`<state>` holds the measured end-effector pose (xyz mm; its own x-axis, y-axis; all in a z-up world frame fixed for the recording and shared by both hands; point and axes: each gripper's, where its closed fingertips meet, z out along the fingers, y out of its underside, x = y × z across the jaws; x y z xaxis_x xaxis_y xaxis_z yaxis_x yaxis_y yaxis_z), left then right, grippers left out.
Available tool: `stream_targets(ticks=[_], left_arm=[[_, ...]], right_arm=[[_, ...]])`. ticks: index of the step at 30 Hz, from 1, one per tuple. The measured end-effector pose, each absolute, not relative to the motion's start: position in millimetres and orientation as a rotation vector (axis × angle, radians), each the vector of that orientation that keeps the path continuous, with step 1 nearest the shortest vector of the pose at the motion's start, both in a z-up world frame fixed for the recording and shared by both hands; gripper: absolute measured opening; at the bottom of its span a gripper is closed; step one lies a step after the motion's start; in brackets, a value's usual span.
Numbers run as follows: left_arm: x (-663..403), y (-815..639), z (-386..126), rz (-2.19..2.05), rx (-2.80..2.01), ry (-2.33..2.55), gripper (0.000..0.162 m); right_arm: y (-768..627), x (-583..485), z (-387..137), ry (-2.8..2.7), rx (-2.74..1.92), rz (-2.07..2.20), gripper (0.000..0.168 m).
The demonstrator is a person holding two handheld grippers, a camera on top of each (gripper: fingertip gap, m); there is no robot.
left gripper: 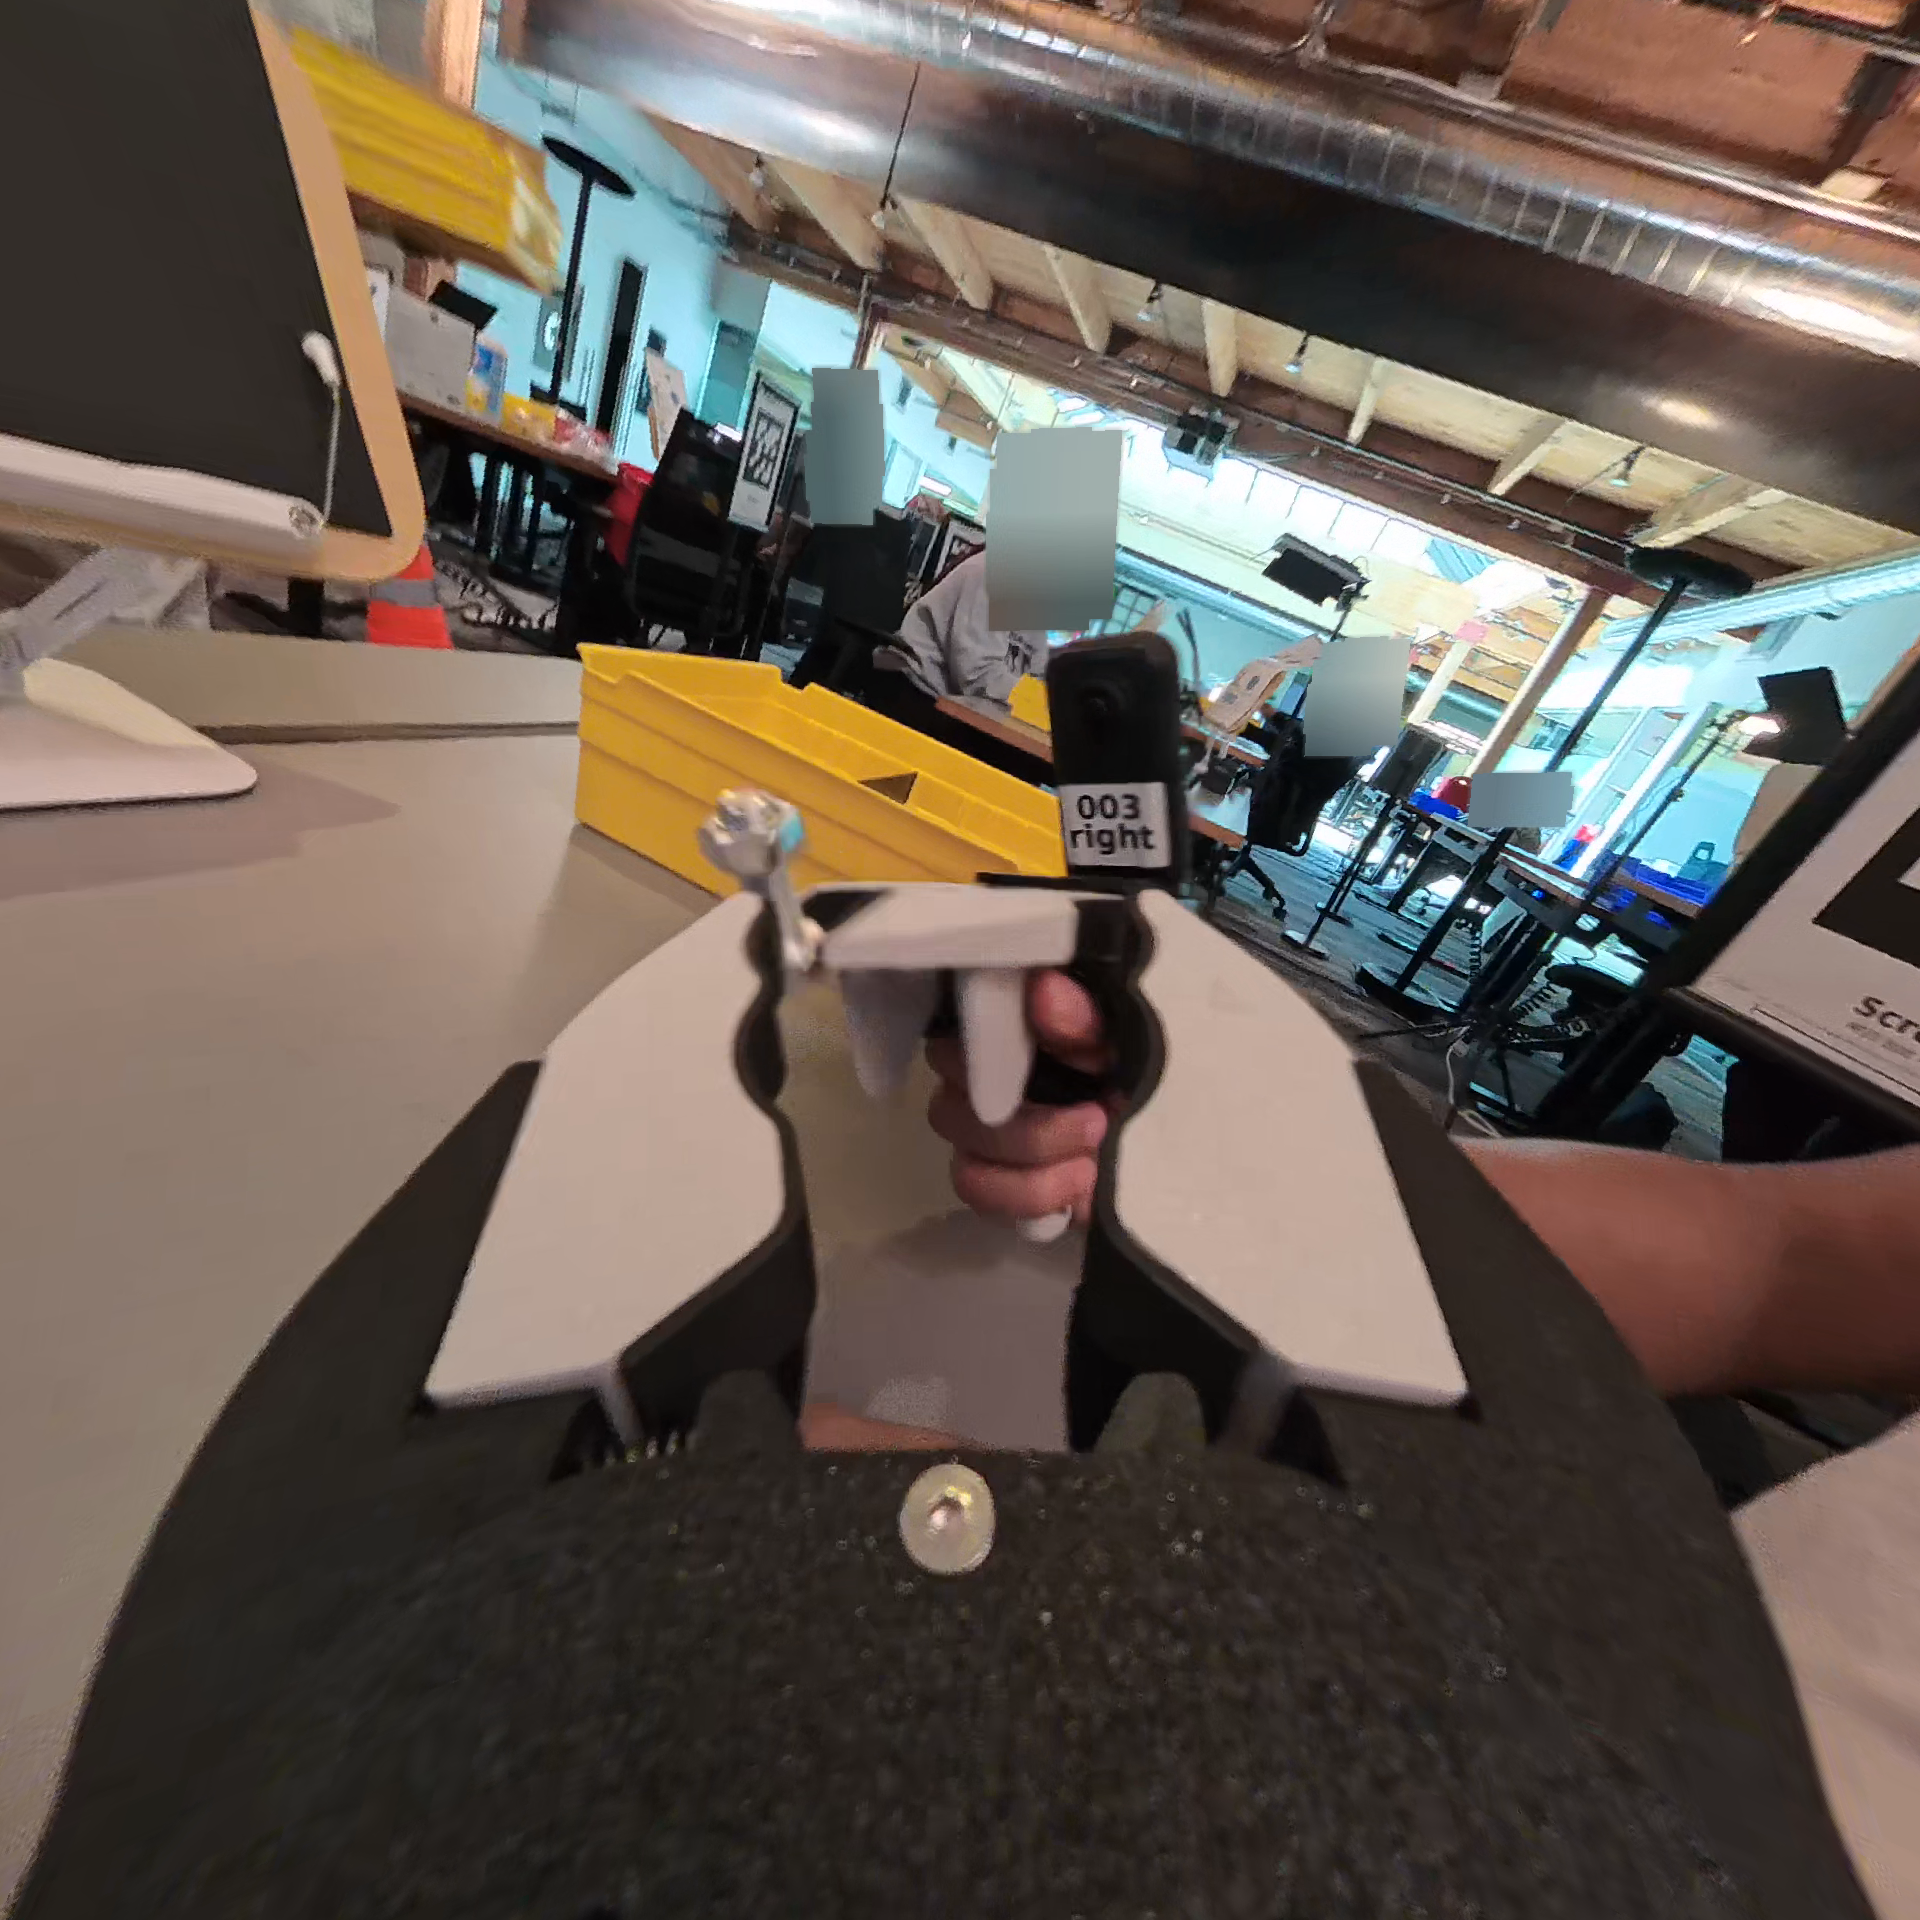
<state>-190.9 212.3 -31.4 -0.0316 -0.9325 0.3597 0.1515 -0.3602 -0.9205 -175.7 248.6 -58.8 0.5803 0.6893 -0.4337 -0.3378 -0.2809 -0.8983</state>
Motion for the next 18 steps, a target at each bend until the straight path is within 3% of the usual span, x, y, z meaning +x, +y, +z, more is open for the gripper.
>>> stream_targets(ticks=[1, 9, 14, 16, 18], left_arm=[[-193.9, 213.8, -29.7, -1.543, -1.340, 0.884, 0.055], [-188.2, 239.3, -33.5, -1.541, -1.379, 0.804, 0.066], [-182.4, 231.0, -30.3, -1.628, -1.367, 0.809, 0.063], [-184.5, 231.3, -29.9, -1.614, -1.367, 0.805, 0.072], [-189.4, 231.8, -27.7, -1.616, -1.346, 0.809, 0.058]], right_arm=[[253.6, -163.2, -59.9, -0.256, -1.565, 1.016, 0.016], [238.7, -196.2, -56.6, -0.291, -1.528, 1.203, 0.016], [242.6, -216.4, -60.6, -0.298, -1.535, 1.217, 0.016], [250.5, -198.8, -57.3, -0.248, -1.516, 1.180, 0.016], [262.8, -166.5, -56.5, -0.137, -1.511, 1.109, 0.016]])
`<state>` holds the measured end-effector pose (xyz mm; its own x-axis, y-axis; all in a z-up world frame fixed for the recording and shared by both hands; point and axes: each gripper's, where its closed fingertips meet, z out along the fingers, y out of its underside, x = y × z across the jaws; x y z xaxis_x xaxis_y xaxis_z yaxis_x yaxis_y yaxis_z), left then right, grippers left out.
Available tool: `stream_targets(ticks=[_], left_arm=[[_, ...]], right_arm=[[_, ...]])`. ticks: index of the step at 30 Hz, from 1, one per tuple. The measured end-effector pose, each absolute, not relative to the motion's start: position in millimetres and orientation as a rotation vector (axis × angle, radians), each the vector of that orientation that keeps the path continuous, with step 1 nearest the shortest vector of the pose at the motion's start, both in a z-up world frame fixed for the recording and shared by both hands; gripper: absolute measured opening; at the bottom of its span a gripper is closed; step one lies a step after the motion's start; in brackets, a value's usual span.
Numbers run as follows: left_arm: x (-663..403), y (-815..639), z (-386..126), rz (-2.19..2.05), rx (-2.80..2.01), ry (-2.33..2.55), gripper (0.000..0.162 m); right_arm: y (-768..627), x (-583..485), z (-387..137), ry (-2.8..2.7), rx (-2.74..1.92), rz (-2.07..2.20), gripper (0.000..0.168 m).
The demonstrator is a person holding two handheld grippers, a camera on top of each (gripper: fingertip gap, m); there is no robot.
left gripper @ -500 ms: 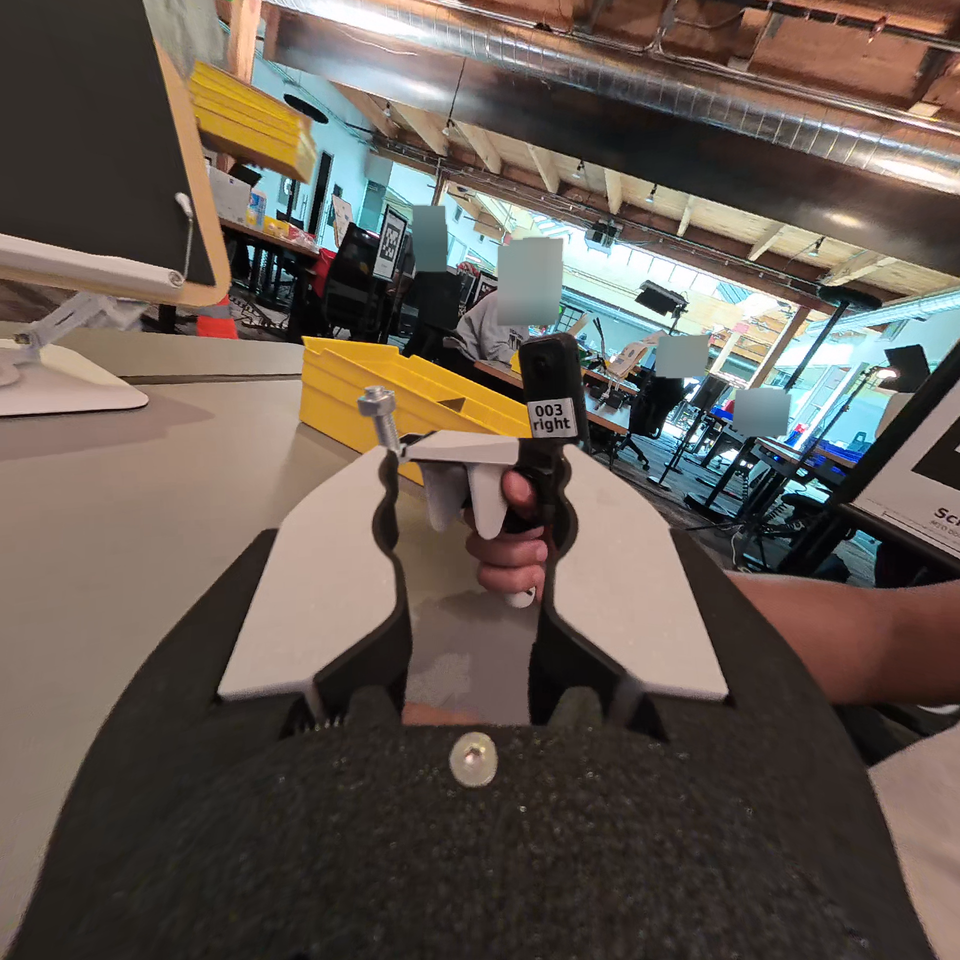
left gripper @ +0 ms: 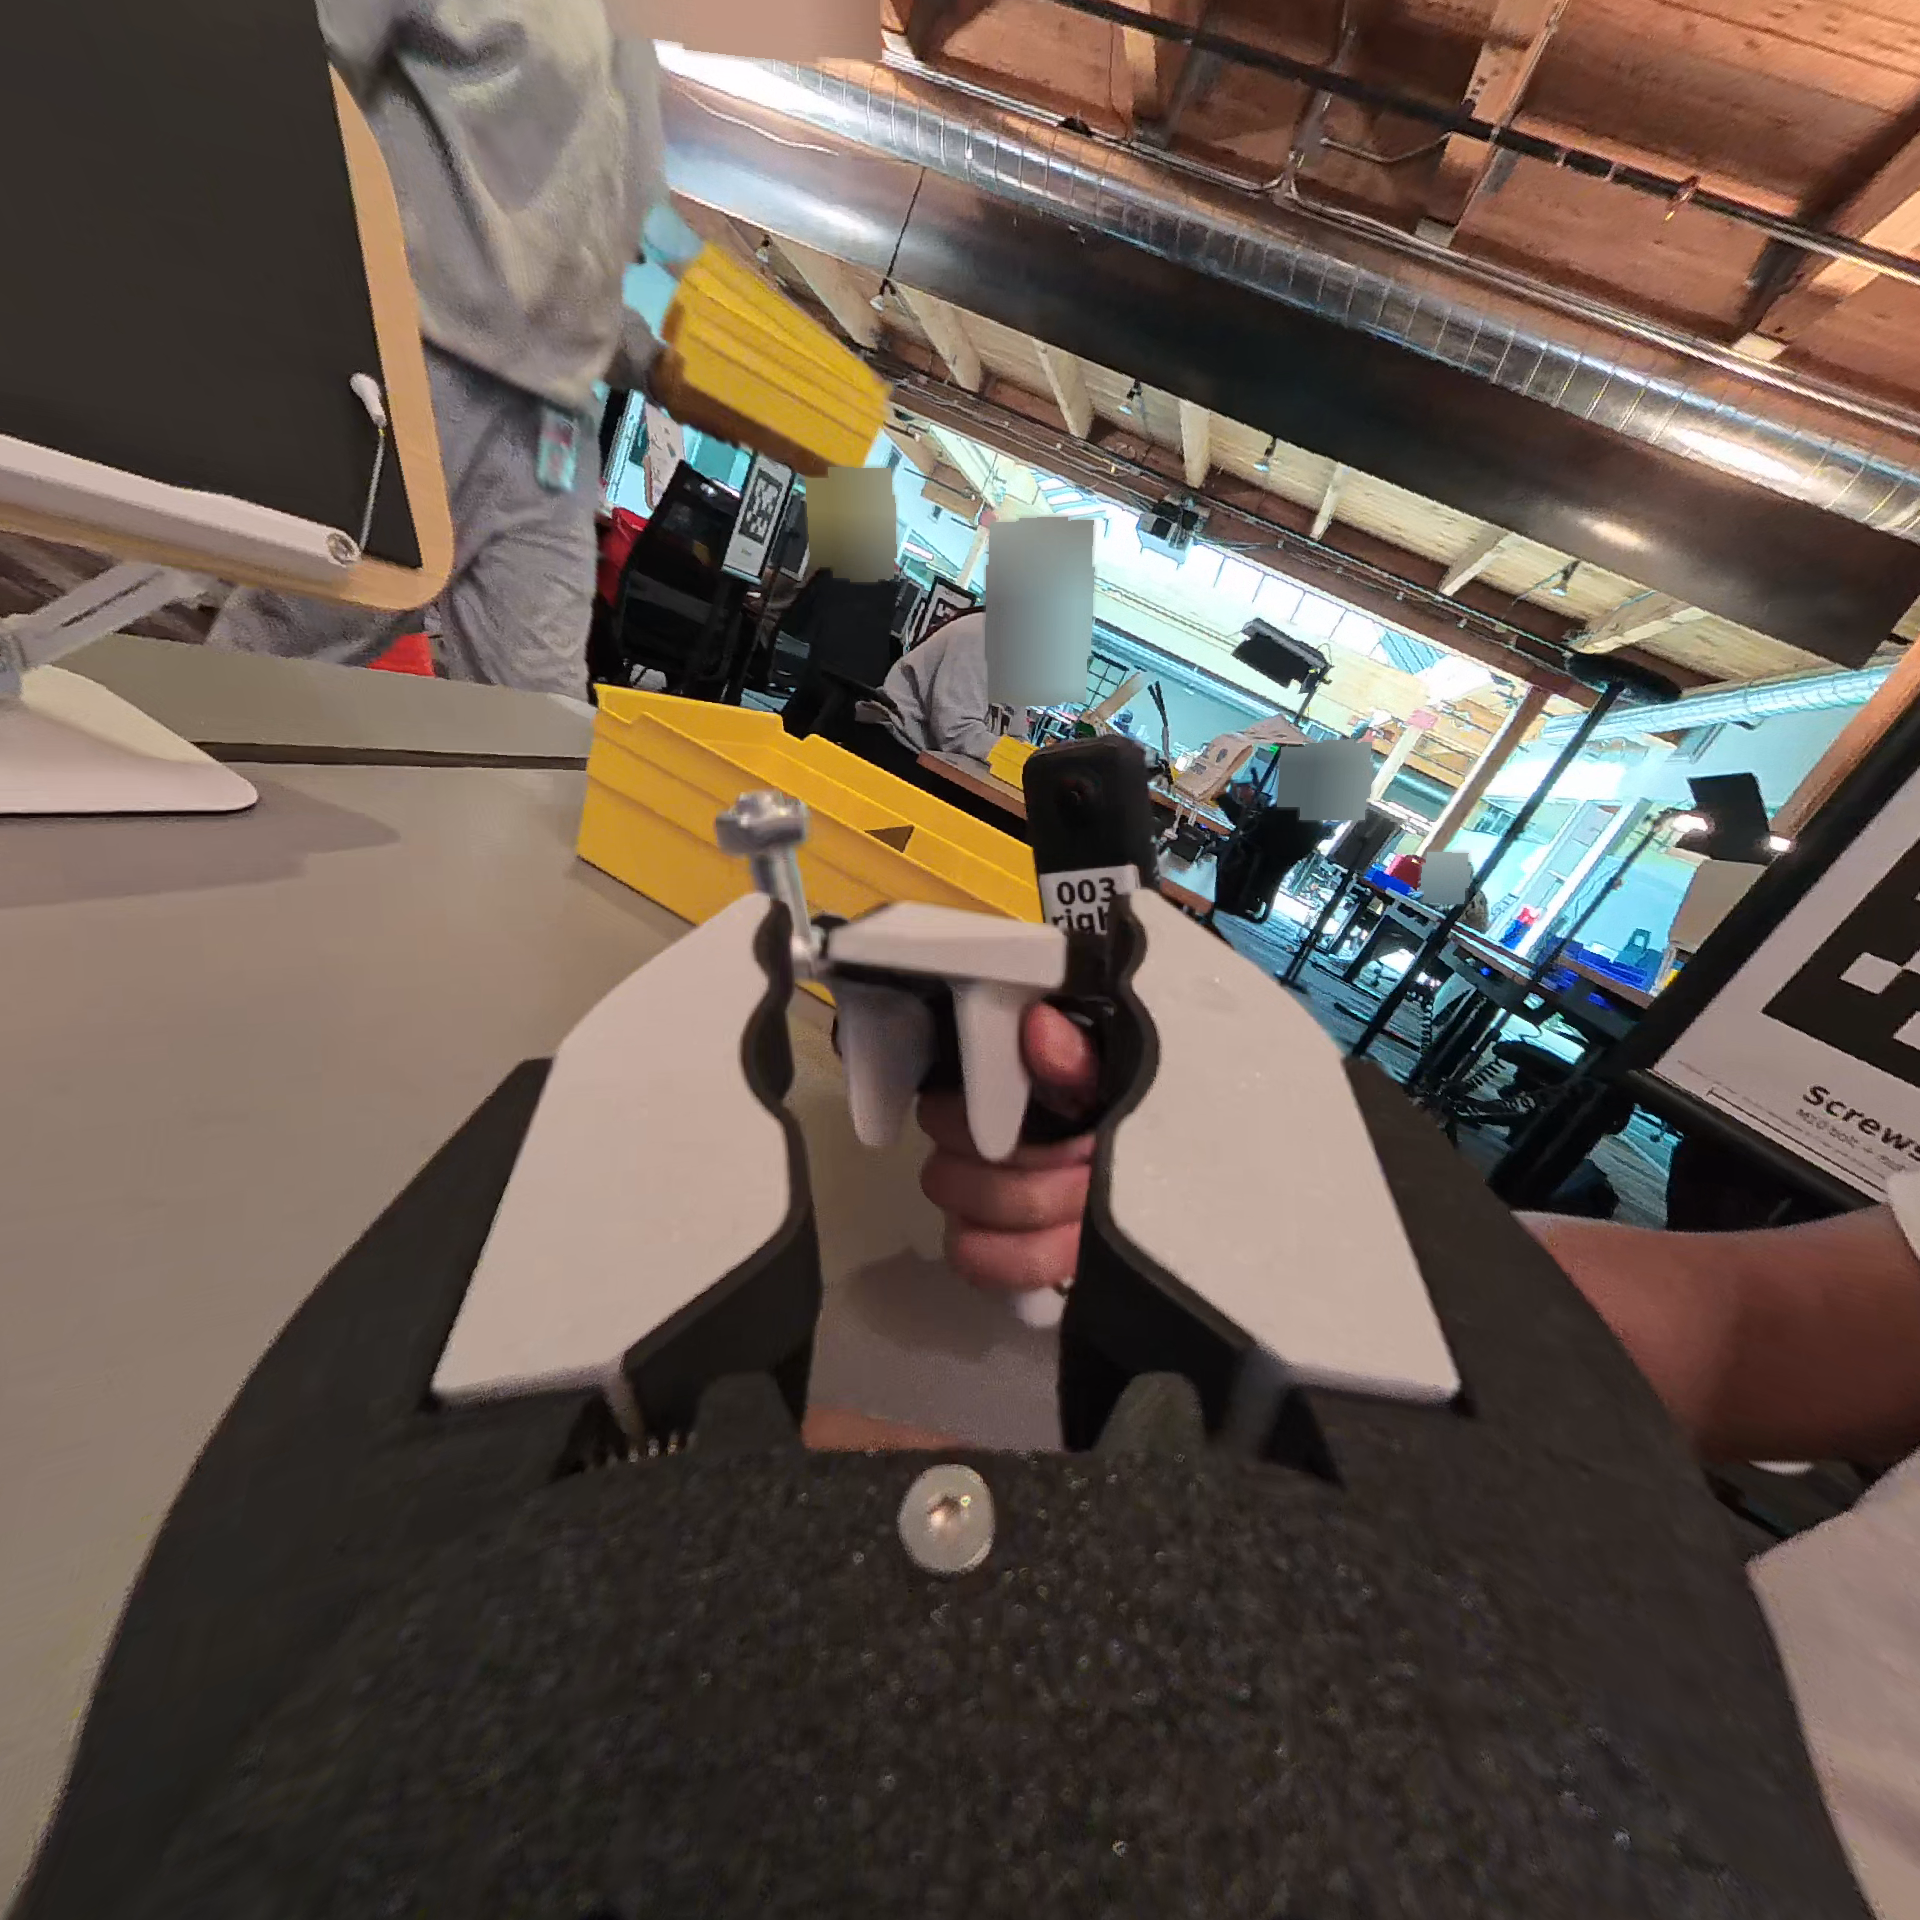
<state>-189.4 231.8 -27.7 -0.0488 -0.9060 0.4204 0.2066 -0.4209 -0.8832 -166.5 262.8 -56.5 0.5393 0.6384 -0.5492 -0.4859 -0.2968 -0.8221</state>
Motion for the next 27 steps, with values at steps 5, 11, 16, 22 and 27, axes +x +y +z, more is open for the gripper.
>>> stream_targets(ticks=[5, 11, 16, 22, 27], left_arm=[[-190.1, 238.2, -33.4, -1.601, -1.376, 0.805, 0.060], [-184.5, 237.8, -33.0, -1.608, -1.378, 0.812, 0.064], [-191.9, 236.3, -28.5, -1.606, -1.361, 0.806, 0.068], [-191.8, 237.0, -30.7, -1.610, -1.366, 0.810, 0.059], [-187.9, 236.5, -32.7, -1.590, -1.373, 0.819, 0.062]], right_arm=[[258.2, -154.5, -58.9, -0.184, -1.531, 1.051, 0.017], [241.4, -214.9, -64.2, -0.387, -1.554, 1.105, 0.017], [257.2, -189.0, -58.2, -0.245, -1.519, 1.082, 0.017], [264.9, -149.8, -60.6, -0.137, -1.510, 1.078, 0.017], [249.3, -194.3, -61.7, -0.318, -1.510, 1.118, 0.016]])
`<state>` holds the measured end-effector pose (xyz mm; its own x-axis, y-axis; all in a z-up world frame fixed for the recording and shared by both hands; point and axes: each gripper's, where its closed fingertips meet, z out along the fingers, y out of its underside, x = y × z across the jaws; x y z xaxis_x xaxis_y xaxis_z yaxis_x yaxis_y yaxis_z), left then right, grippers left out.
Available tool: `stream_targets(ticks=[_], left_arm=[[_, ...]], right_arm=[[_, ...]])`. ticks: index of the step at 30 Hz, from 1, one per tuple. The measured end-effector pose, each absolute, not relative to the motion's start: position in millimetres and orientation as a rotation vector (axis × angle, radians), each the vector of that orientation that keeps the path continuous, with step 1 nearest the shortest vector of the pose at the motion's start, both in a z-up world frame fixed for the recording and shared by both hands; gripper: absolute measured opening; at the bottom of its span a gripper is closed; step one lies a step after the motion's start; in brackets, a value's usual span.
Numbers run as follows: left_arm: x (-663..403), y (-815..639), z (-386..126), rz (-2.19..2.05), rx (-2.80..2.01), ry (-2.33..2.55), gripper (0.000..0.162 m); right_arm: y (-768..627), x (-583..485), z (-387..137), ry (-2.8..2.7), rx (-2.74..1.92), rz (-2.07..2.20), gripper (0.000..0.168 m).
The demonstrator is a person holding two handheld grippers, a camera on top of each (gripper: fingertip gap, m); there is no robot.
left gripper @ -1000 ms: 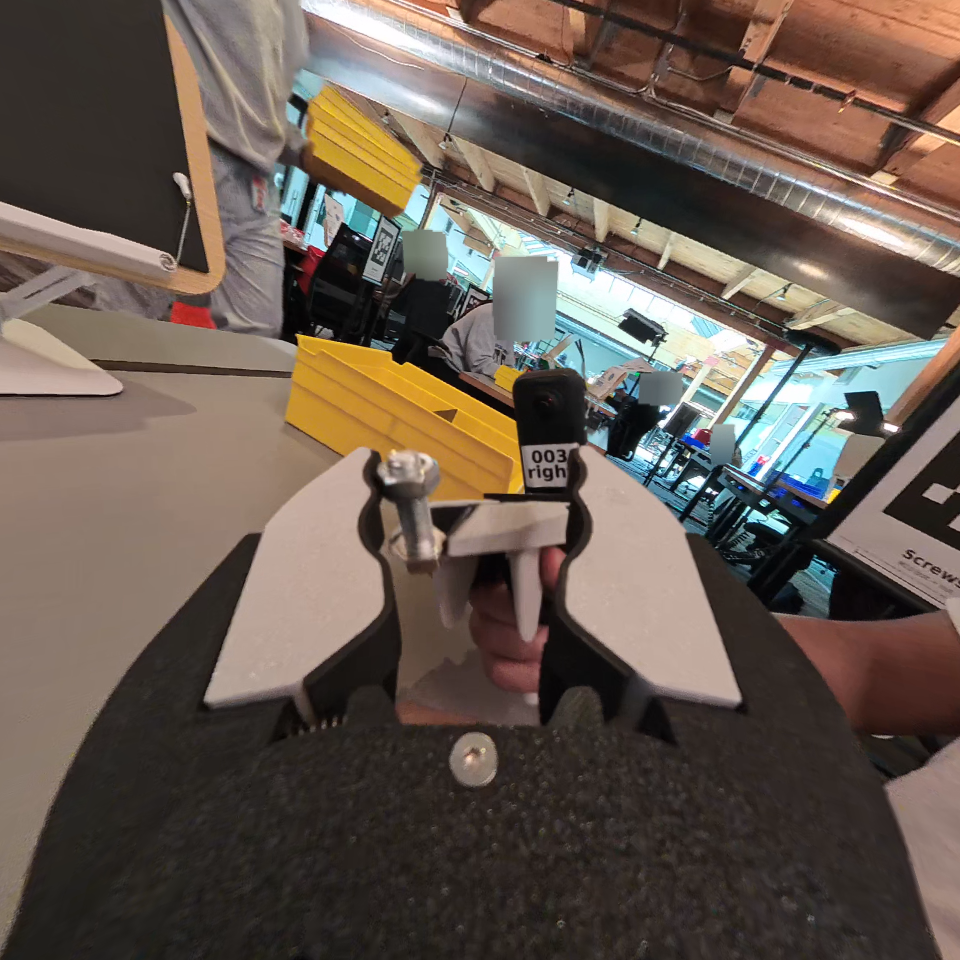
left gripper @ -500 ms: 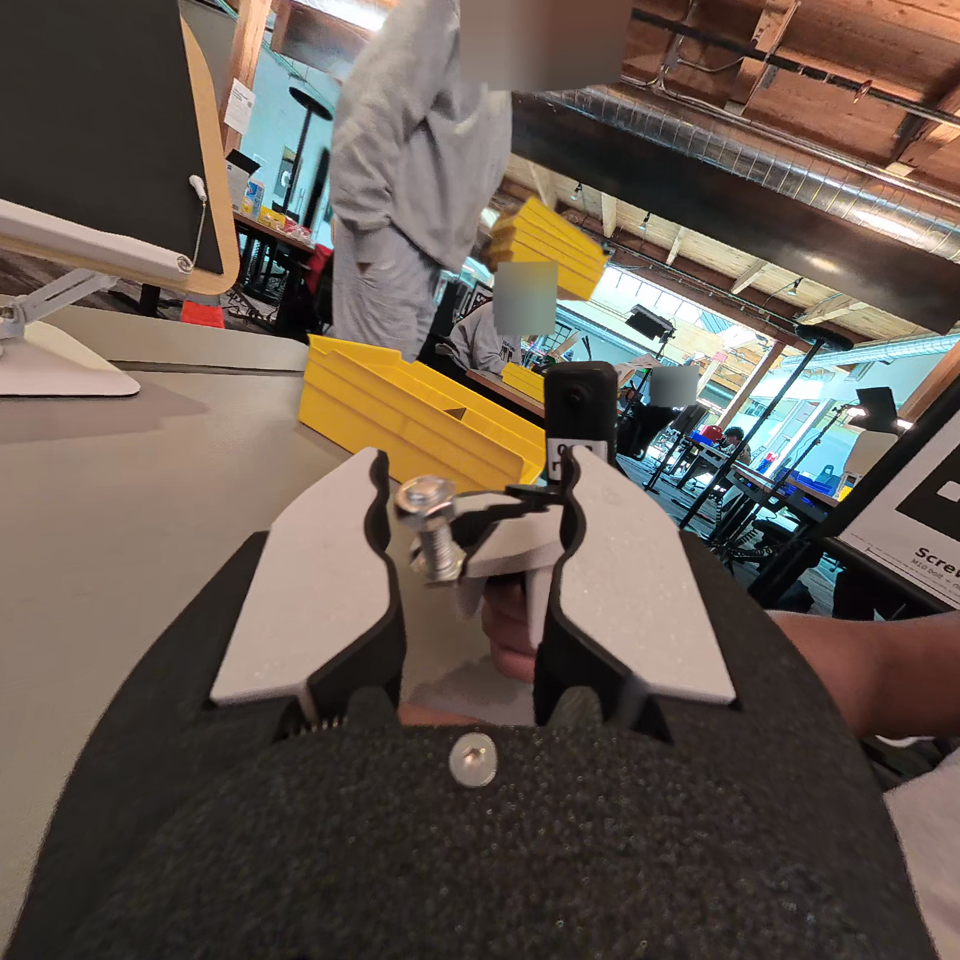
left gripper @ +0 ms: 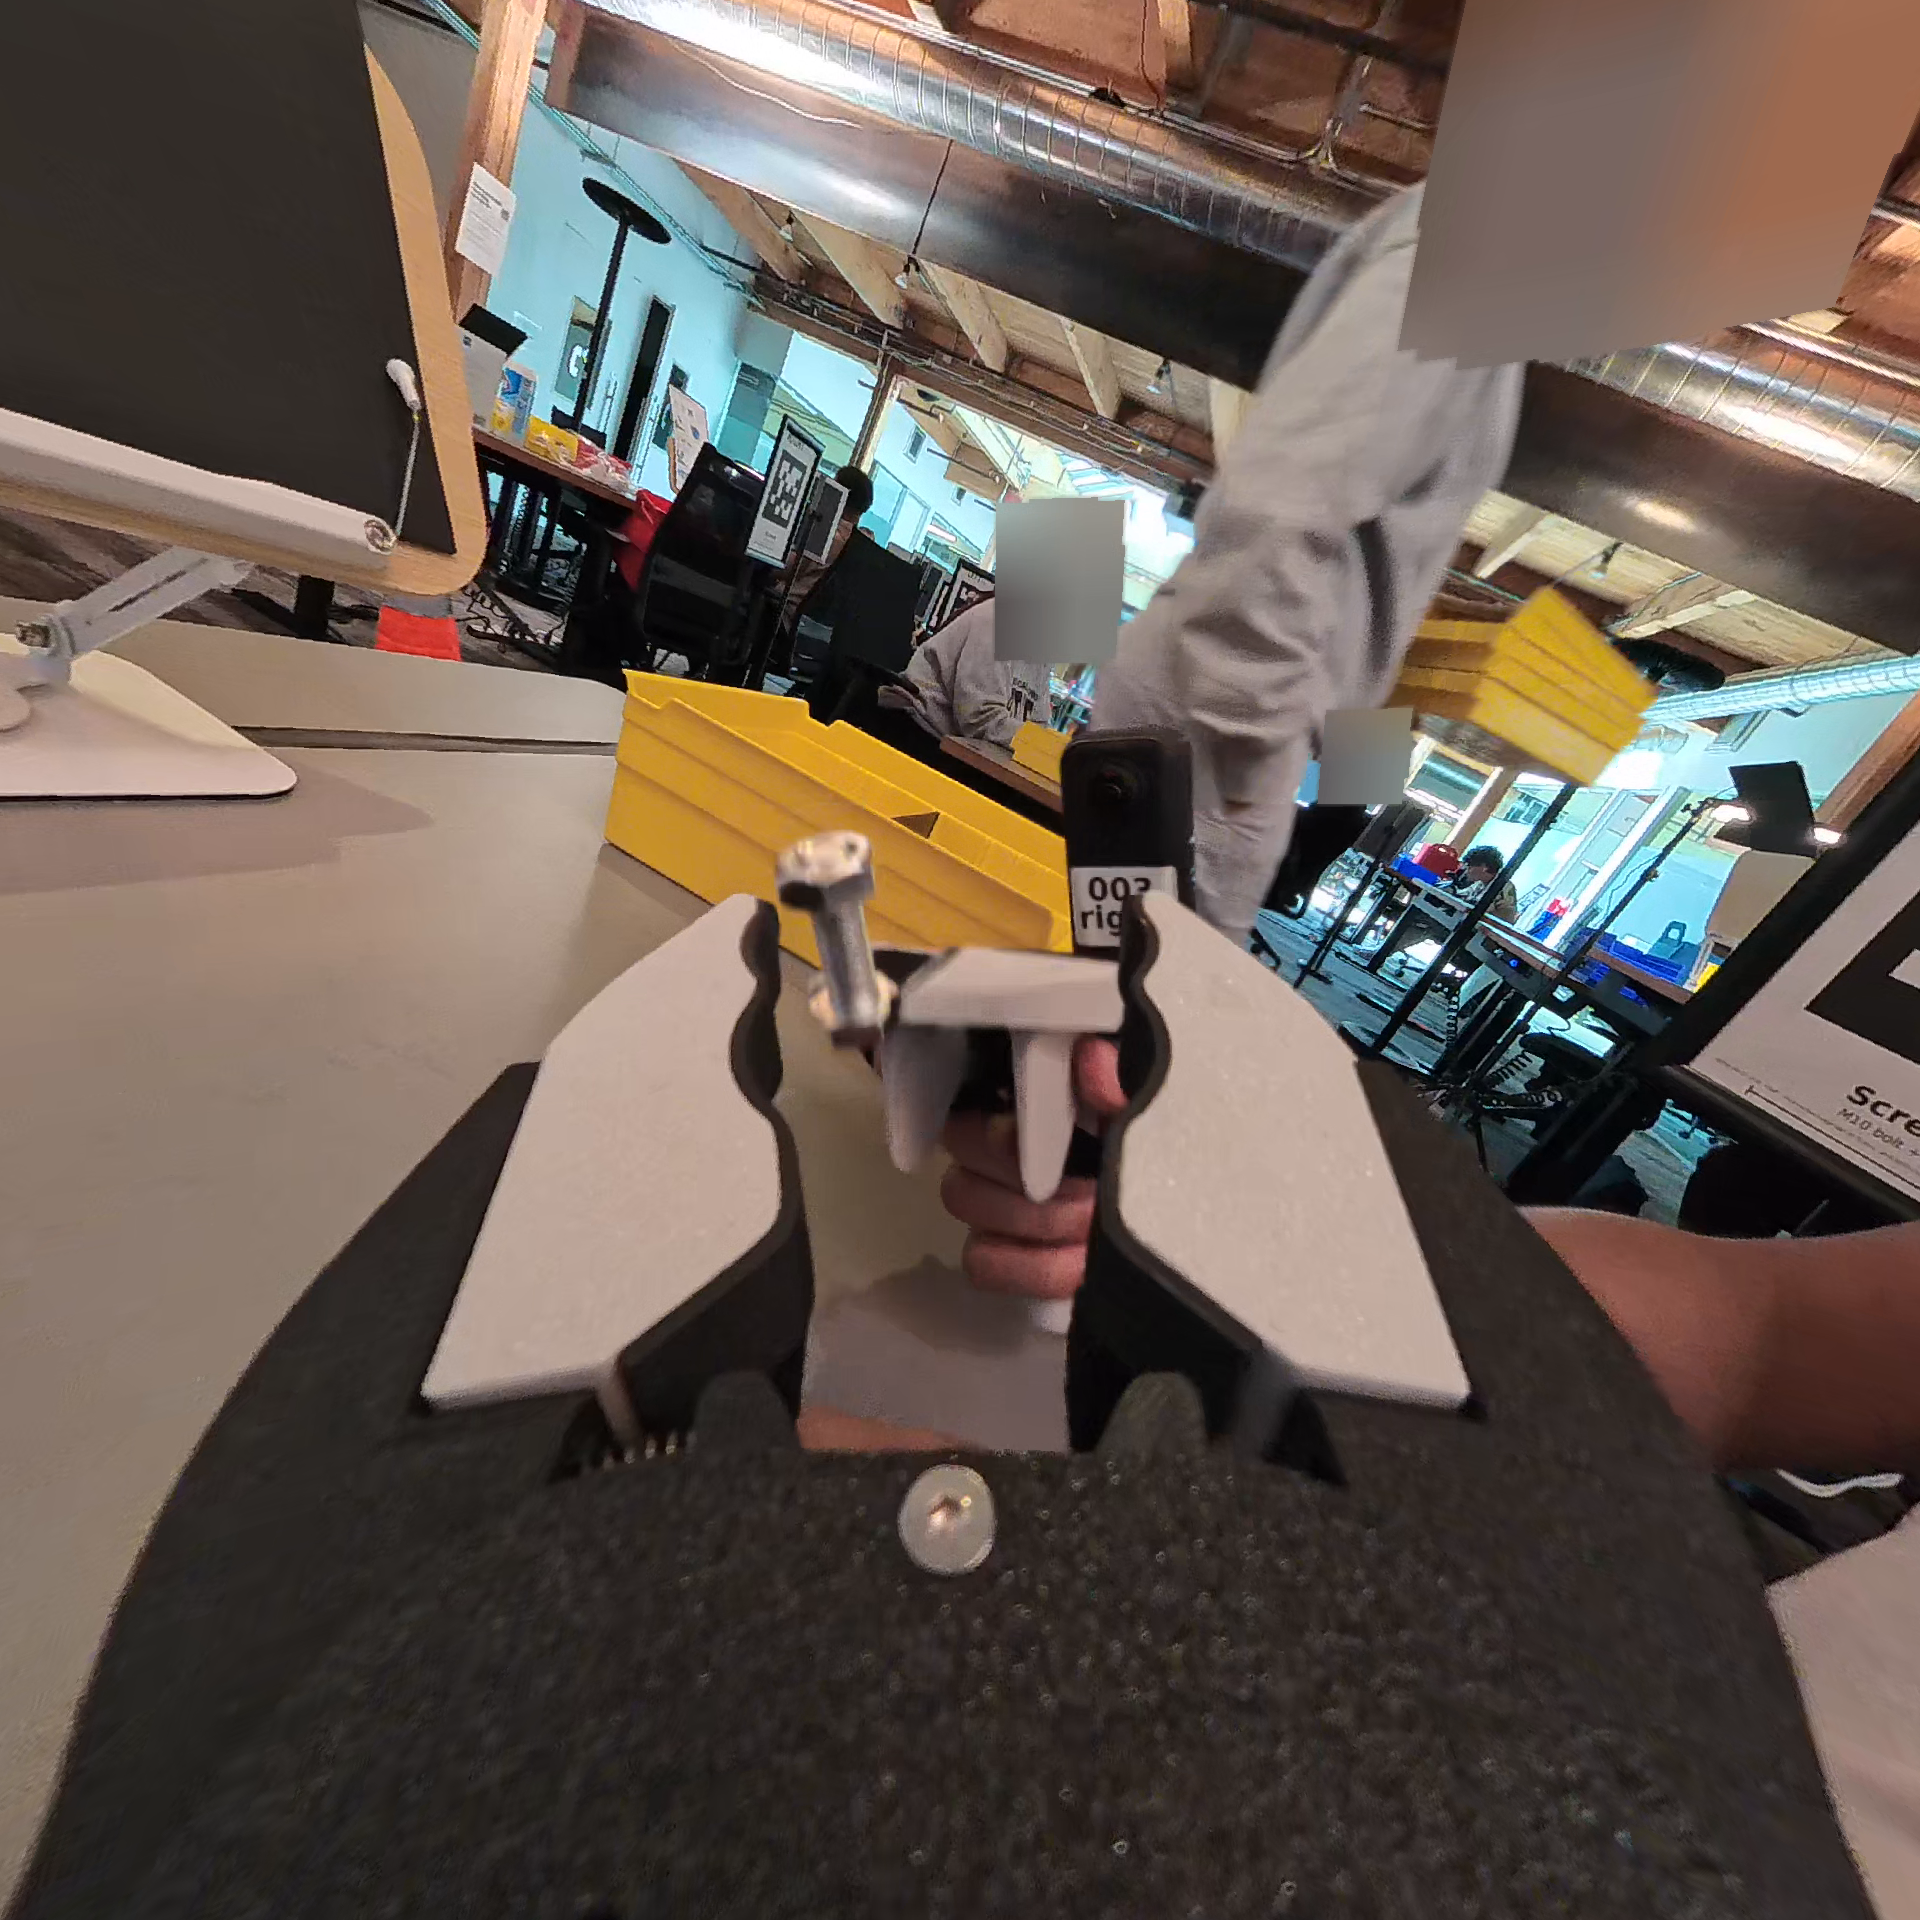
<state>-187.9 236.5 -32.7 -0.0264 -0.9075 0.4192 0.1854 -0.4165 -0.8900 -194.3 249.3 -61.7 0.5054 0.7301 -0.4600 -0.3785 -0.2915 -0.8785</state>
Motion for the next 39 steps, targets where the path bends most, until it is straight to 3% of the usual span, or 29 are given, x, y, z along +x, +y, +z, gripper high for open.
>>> stream_targets(ticks=[8, 15, 27, 29, 31, 39], left_arm=[[-190.7, 236.4, -31.7, -1.591, -1.374, 0.815, 0.062], [-193.2, 233.6, -29.5, -1.590, -1.356, 0.823, 0.056], [-191.6, 238.9, -32.7, -1.558, -1.388, 0.799, 0.063], [-190.4, 239.1, -35.7, -1.548, -1.403, 0.813, 0.075], [-193.6, 238.7, -30.4, -1.564, -1.364, 0.801, 0.057], [-189.0, 250.3, -11.9, -1.594, -1.353, 0.730, 0.061]], right_arm=[[243.6, -219.5, -63.8, -0.398, -1.507, 1.159, 0.017], [263.3, -159.6, -50.4, -0.192, -1.443, 1.031, 0.017], [246.2, -214.5, -59.7, -0.406, -1.501, 1.066, 0.016], [256.8, -198.0, -60.0, -0.324, -1.499, 1.046, 0.017], [268.6, -170.8, -60.0, -0.186, -1.488, 1.036, 0.017], [241.9, -176.8, -27.6, -0.198, -1.275, 1.393, 0.016]])
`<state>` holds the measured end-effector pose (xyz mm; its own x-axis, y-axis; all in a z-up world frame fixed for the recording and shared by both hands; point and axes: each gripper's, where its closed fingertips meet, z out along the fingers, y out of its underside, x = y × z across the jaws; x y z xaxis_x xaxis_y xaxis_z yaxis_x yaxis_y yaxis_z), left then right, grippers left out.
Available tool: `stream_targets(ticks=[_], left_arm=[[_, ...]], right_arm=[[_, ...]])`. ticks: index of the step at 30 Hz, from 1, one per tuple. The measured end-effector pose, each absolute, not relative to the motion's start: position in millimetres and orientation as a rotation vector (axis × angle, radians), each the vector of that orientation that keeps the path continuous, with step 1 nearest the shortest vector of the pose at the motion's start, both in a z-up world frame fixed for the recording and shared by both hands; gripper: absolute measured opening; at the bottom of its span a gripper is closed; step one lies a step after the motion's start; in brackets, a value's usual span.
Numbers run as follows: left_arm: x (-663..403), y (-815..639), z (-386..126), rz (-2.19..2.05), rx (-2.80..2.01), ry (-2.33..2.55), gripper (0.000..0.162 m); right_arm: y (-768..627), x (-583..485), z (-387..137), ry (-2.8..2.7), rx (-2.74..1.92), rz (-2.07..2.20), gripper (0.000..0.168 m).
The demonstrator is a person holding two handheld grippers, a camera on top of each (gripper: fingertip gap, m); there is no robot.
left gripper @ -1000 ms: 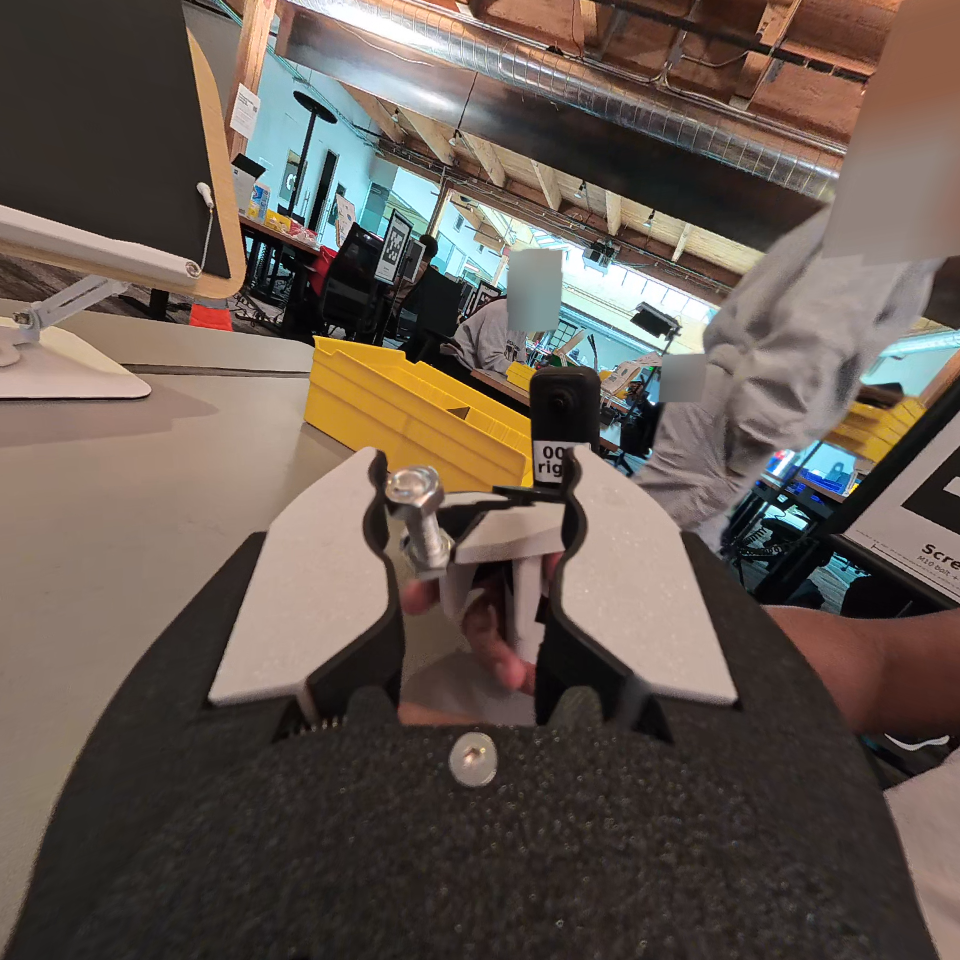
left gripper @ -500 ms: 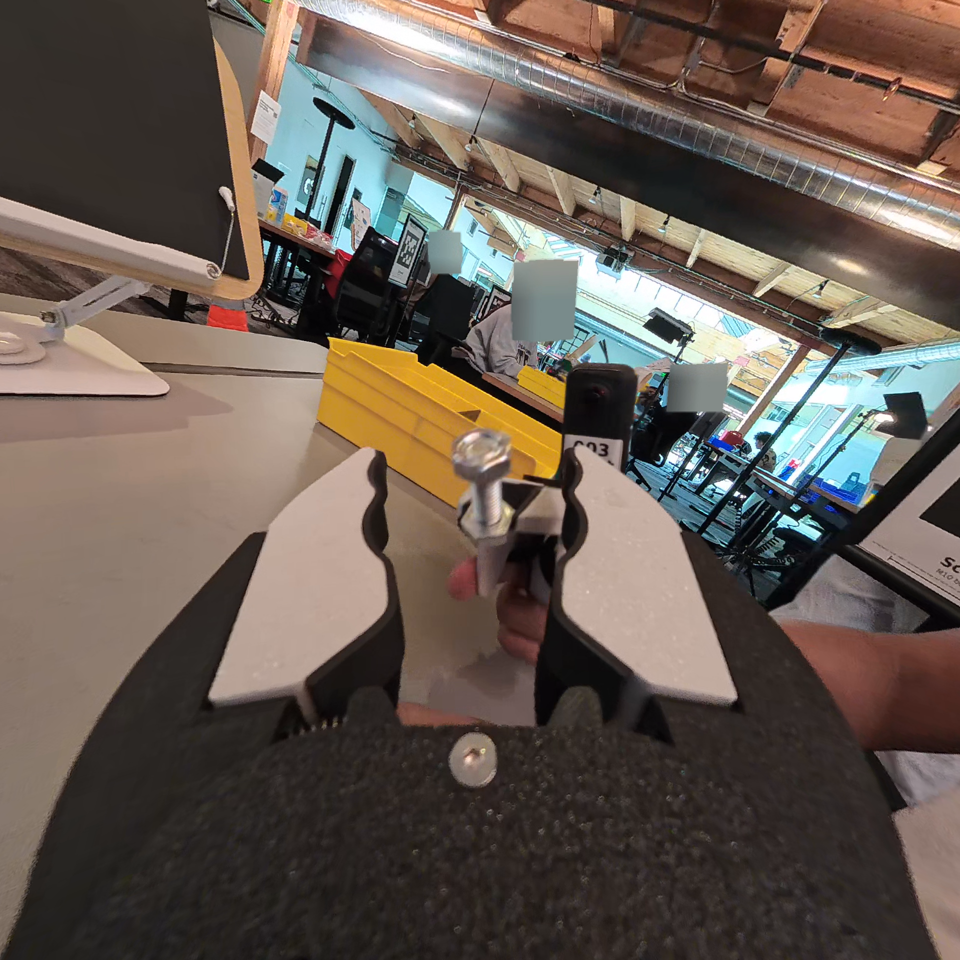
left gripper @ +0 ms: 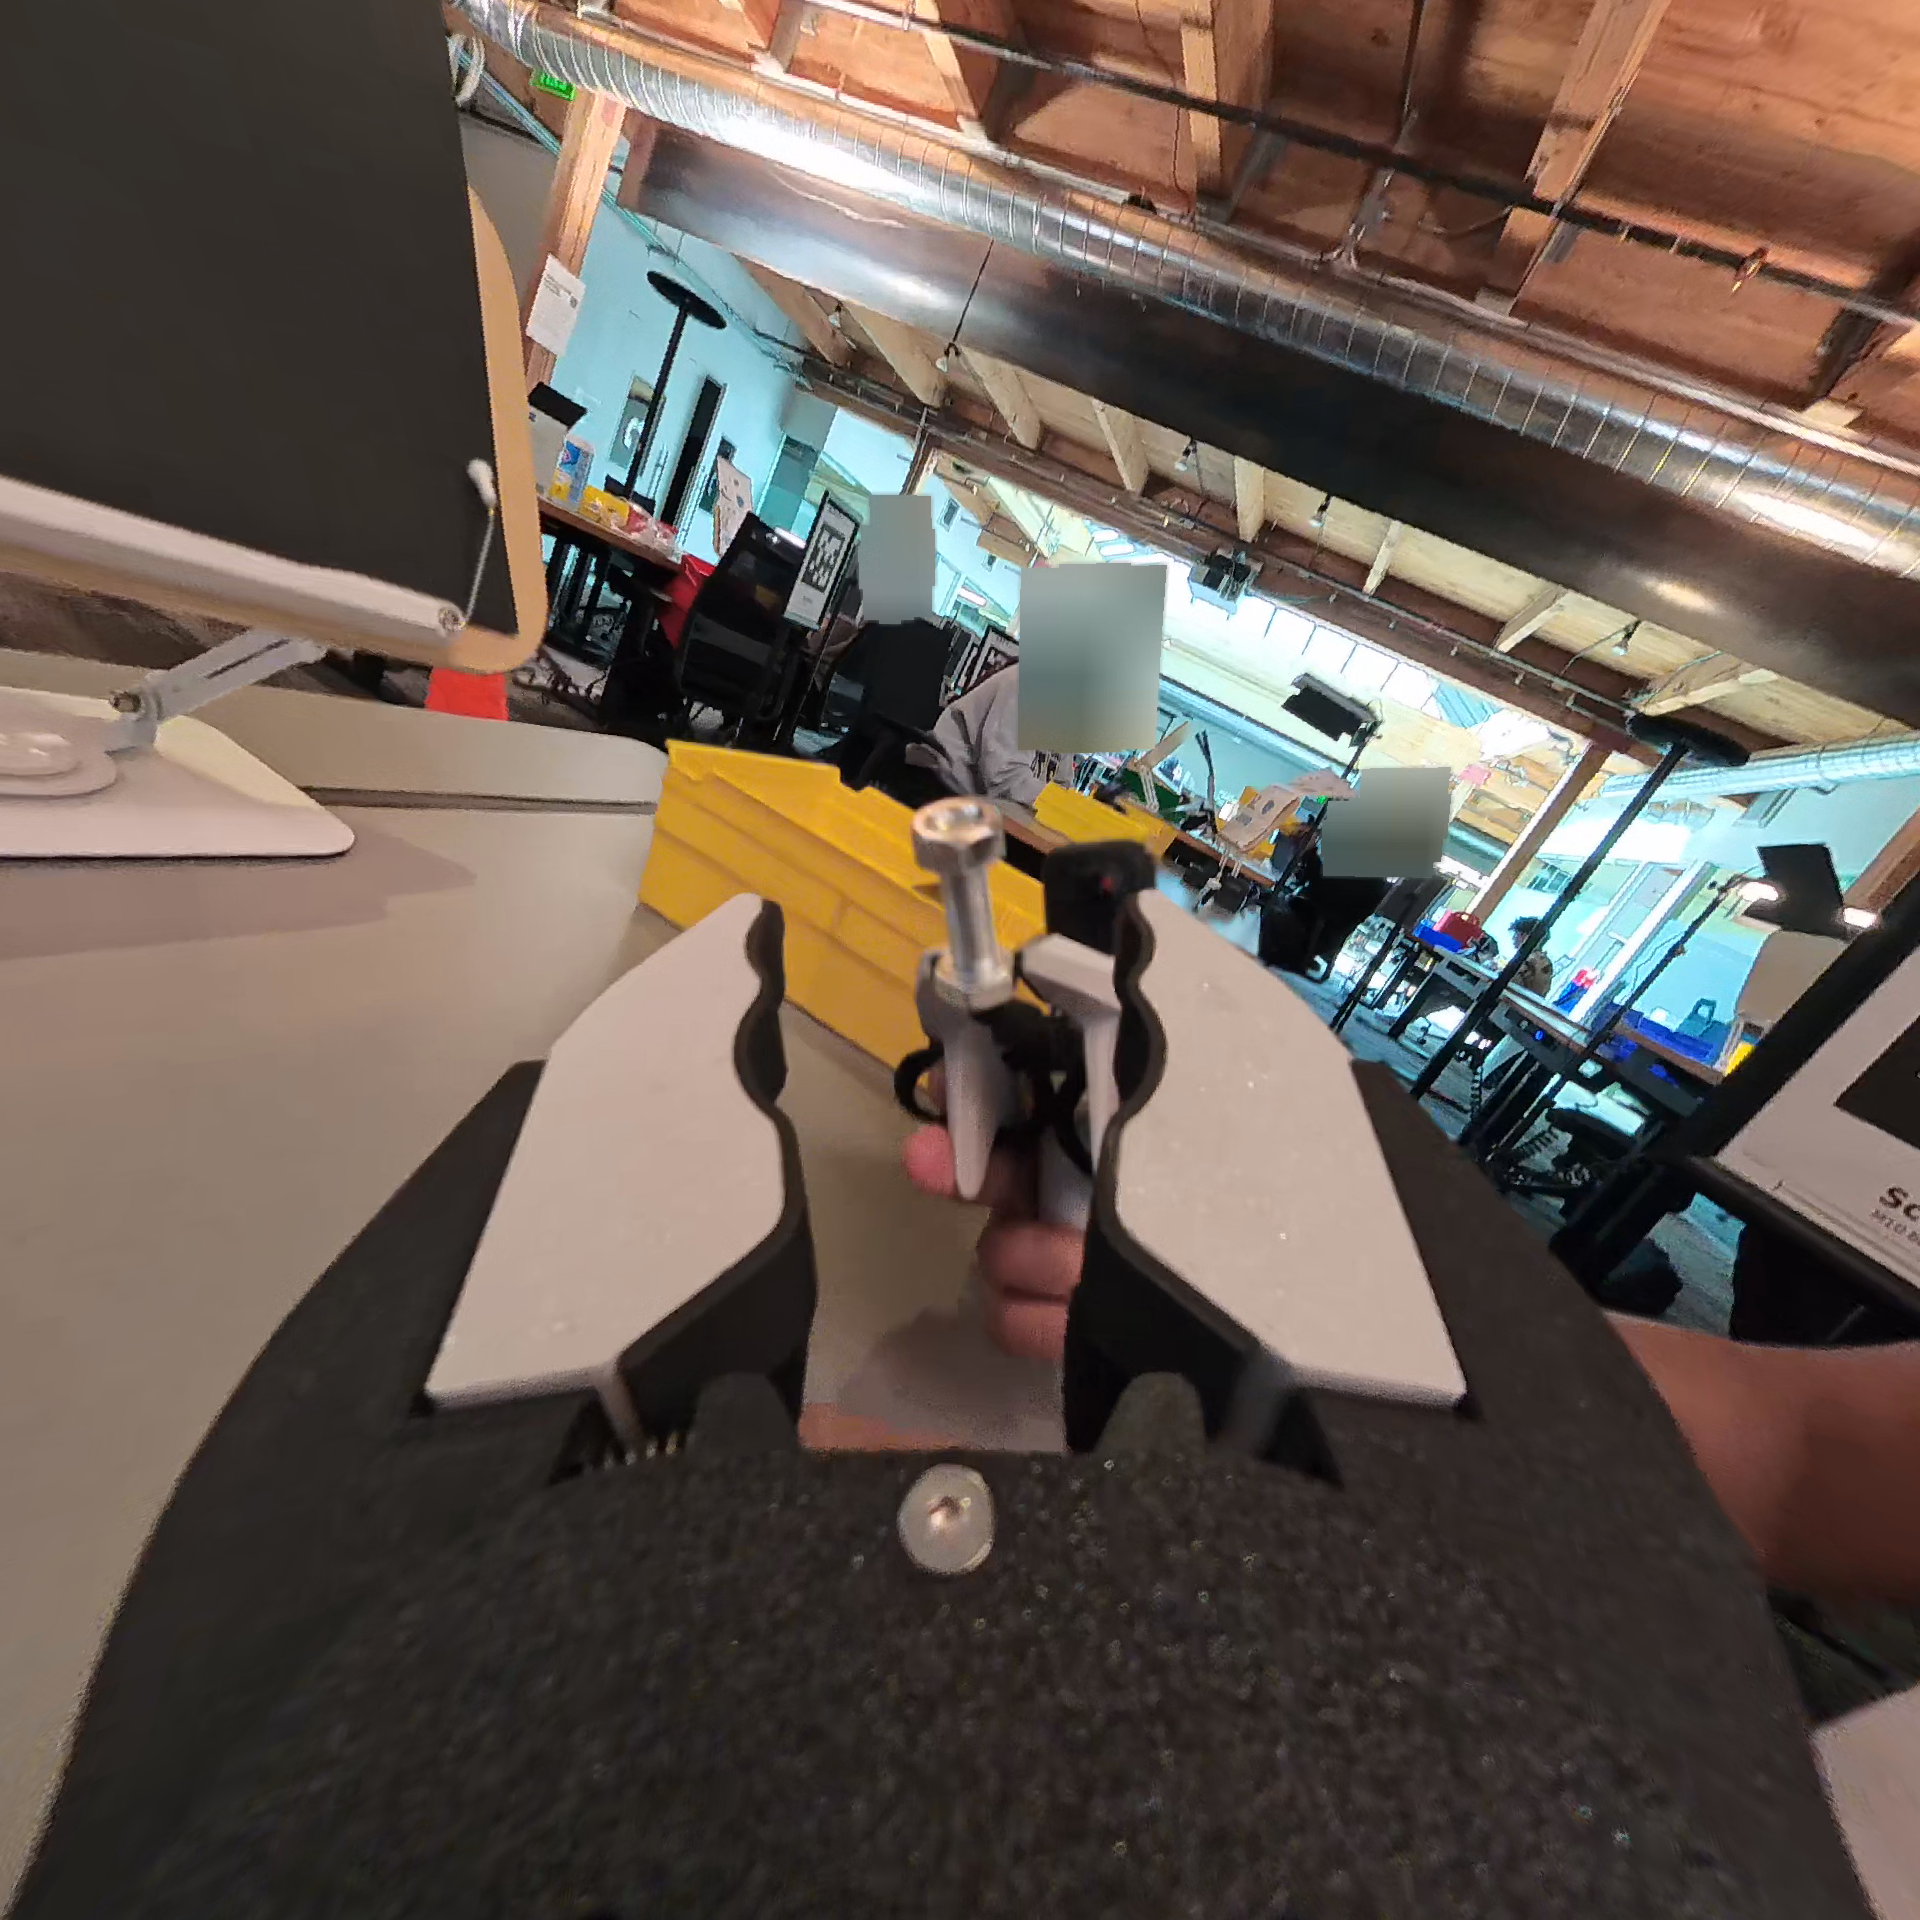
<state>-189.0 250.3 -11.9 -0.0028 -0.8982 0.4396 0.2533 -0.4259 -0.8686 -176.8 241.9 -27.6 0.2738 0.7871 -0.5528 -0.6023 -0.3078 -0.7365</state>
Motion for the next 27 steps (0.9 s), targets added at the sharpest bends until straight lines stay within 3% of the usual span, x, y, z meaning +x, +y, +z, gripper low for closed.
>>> stream_targets(ticks=[9, 27], left_arm=[[-178.7, 231.1, 10.6, -1.610, -1.294, 0.764, 0.063], [-178.2, 230.1, 0.5, -1.614, -1.324, 0.805, 0.060]], right_arm=[[242.1, -187.9, -23.2, -0.185, -1.246, 1.441, 0.016], [237.5, -187.1, -29.2, -0.286, -1.317, 1.312, 0.016]])
